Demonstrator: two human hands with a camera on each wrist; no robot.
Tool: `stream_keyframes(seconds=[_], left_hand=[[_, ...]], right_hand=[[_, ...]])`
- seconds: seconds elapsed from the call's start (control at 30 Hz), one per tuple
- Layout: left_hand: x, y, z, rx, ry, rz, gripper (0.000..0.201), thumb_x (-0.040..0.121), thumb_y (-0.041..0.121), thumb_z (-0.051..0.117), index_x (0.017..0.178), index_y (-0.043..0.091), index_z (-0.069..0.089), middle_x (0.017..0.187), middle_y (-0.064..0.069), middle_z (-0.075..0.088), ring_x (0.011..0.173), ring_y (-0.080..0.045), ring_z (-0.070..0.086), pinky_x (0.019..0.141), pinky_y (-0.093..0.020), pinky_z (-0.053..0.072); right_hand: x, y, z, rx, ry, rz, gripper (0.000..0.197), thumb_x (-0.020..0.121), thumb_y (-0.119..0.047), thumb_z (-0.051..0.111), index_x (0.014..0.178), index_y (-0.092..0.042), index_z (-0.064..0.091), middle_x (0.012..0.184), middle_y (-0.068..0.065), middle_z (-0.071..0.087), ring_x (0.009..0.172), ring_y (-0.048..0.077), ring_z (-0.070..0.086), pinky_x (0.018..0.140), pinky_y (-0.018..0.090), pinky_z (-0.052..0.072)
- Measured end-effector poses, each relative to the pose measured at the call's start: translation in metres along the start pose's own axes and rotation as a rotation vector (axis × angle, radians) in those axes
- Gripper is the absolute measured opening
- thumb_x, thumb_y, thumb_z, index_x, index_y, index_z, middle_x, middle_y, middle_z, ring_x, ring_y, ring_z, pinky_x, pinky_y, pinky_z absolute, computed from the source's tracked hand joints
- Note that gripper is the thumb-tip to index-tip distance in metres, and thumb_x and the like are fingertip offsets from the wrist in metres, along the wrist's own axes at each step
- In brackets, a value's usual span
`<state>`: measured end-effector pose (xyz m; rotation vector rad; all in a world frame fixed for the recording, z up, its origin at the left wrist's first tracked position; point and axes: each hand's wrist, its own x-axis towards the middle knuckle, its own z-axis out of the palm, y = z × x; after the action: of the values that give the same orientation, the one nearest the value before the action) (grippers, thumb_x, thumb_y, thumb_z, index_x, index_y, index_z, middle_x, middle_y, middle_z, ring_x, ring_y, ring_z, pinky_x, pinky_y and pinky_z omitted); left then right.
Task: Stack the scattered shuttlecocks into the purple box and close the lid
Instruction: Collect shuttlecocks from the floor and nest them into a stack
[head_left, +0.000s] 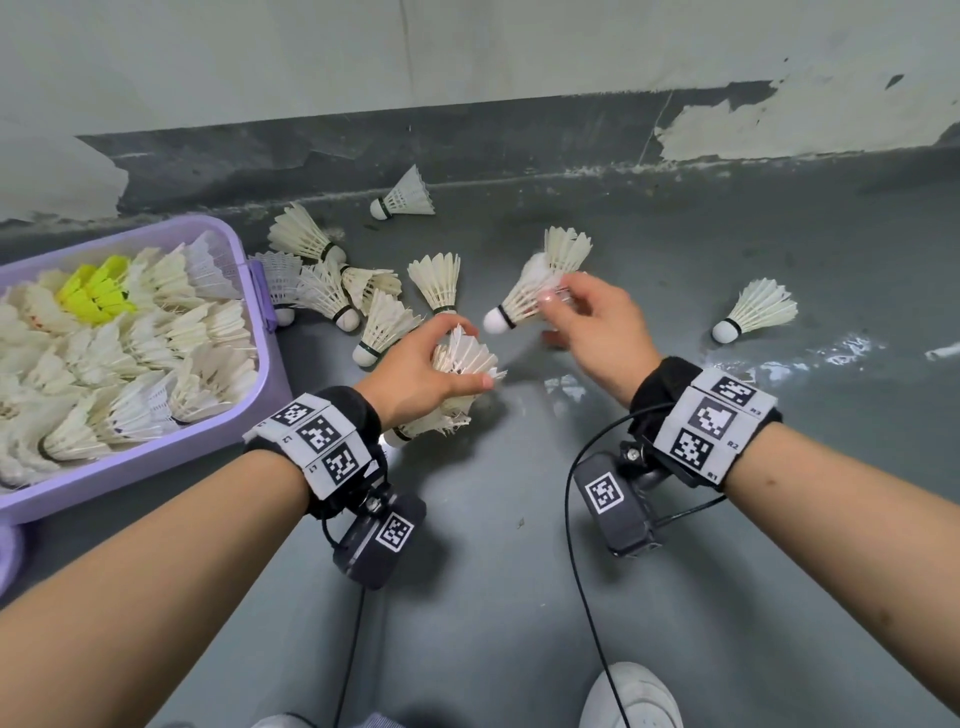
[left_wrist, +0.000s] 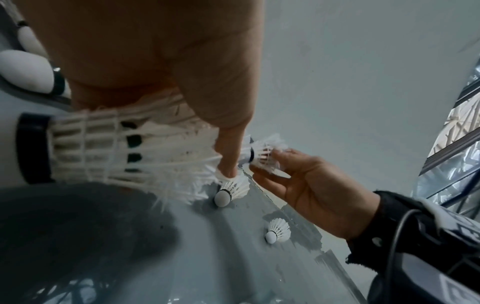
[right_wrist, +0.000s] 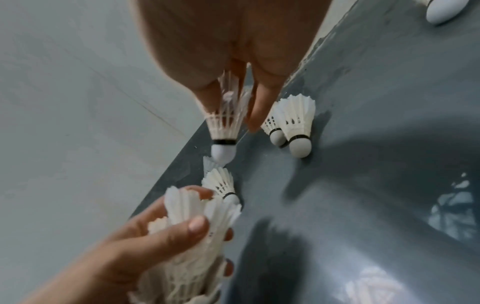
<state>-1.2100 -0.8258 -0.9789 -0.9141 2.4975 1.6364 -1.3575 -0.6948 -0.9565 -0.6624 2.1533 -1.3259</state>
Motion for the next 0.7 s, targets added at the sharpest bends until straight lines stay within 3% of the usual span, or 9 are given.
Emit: stream_keyframes(seconds=[0.1, 0.2, 0.27, 0.37, 0.4, 0.47, 0.57, 0.63, 0.7], left_hand=[[0.002, 0.003, 0.000, -0.020, 0.010, 0.009, 0.072, 0.074, 0.036, 0.079, 0.135, 0.028, 0.042, 0.128, 0.009, 0.046, 0.124, -0.010, 0.042, 0.097, -0.019, 0.030], [0.007, 0.009, -0.001, -0.052, 0.018, 0.038, 0.083, 0.073, 0.038, 0.078, 0.142, 0.031, 0.032, 0.142, 0.009, 0.037, 0.131, -0.006, 0.032, 0.102, -0.020, 0.024], [0.008, 0.014, -0.002, -0.027, 0.019, 0.042, 0.075, 0.075, 0.039, 0.076, 0.138, 0.031, 0.036, 0.137, 0.009, 0.043, 0.128, -0.008, 0.038, 0.100, -0.018, 0.026], [0.011, 0.020, -0.004, 0.054, -0.019, 0.034, 0.047, 0.084, 0.039, 0.068, 0.124, 0.031, 0.044, 0.108, 0.015, 0.057, 0.104, -0.007, 0.054, 0.081, -0.007, 0.036], [0.012, 0.021, -0.003, 0.071, -0.031, 0.039, 0.045, 0.086, 0.040, 0.066, 0.124, 0.030, 0.045, 0.108, 0.013, 0.058, 0.103, -0.008, 0.055, 0.080, -0.009, 0.037], [0.014, 0.021, 0.000, 0.096, -0.034, 0.047, 0.053, 0.087, 0.045, 0.062, 0.132, 0.025, 0.043, 0.123, 0.005, 0.056, 0.112, -0.012, 0.053, 0.089, -0.017, 0.034], [0.015, 0.019, 0.003, 0.114, -0.027, -0.006, 0.069, 0.085, 0.053, 0.060, 0.141, 0.022, 0.034, 0.144, -0.003, 0.043, 0.128, -0.020, 0.044, 0.097, -0.022, 0.030], [0.015, 0.021, 0.005, 0.095, -0.027, -0.031, 0.073, 0.083, 0.055, 0.060, 0.143, 0.023, 0.032, 0.146, -0.003, 0.041, 0.131, -0.022, 0.042, 0.099, -0.025, 0.031], [0.019, 0.029, 0.011, 0.046, 0.000, -0.036, 0.071, 0.085, 0.050, 0.061, 0.144, 0.022, 0.032, 0.140, 0.004, 0.044, 0.128, -0.016, 0.043, 0.096, -0.021, 0.030]], right_hand=[[-0.004, -0.001, 0.016, -0.070, -0.173, -0.025, 0.013, 0.093, -0.026, 0.057, 0.082, -0.030, 0.064, 0.074, -0.009, 0.062, 0.074, 0.015, 0.057, 0.082, 0.040, 0.049], [-0.006, -0.002, 0.024, -0.086, -0.236, -0.012, 0.021, 0.093, -0.028, 0.055, 0.073, -0.029, 0.061, 0.072, -0.007, 0.059, 0.075, 0.015, 0.053, 0.087, 0.047, 0.046], [-0.005, -0.005, 0.025, -0.033, -0.266, 0.013, 0.025, 0.095, -0.023, 0.054, 0.071, -0.027, 0.060, 0.070, -0.008, 0.060, 0.076, 0.015, 0.055, 0.090, 0.047, 0.045], [-0.005, -0.010, 0.025, -0.030, -0.297, -0.011, 0.020, 0.095, -0.024, 0.052, 0.080, -0.031, 0.063, 0.080, -0.005, 0.067, 0.085, 0.018, 0.063, 0.094, 0.040, 0.048], [-0.005, -0.011, 0.023, -0.071, -0.290, -0.022, 0.017, 0.095, -0.028, 0.052, 0.085, -0.032, 0.065, 0.085, -0.004, 0.069, 0.090, 0.018, 0.064, 0.094, 0.037, 0.048], [-0.002, -0.009, 0.017, -0.156, -0.183, -0.029, 0.019, 0.095, -0.037, 0.051, 0.093, -0.028, 0.068, 0.095, -0.005, 0.069, 0.093, 0.014, 0.061, 0.091, 0.029, 0.046], [0.013, 0.007, -0.008, -0.258, 0.145, 0.005, 0.023, 0.093, -0.034, 0.053, 0.101, -0.019, 0.068, 0.108, 0.001, 0.064, 0.102, 0.016, 0.057, 0.093, 0.028, 0.041], [0.027, 0.026, -0.032, -0.411, 0.247, 0.079, 0.026, 0.092, -0.028, 0.052, 0.111, -0.016, 0.063, 0.121, 0.009, 0.056, 0.116, 0.025, 0.050, 0.100, 0.030, 0.034], [0.037, 0.045, -0.055, -0.575, 0.243, 0.185, 0.035, 0.092, -0.026, 0.050, 0.123, -0.012, 0.056, 0.132, 0.015, 0.046, 0.125, 0.033, 0.039, 0.104, 0.032, 0.029]])
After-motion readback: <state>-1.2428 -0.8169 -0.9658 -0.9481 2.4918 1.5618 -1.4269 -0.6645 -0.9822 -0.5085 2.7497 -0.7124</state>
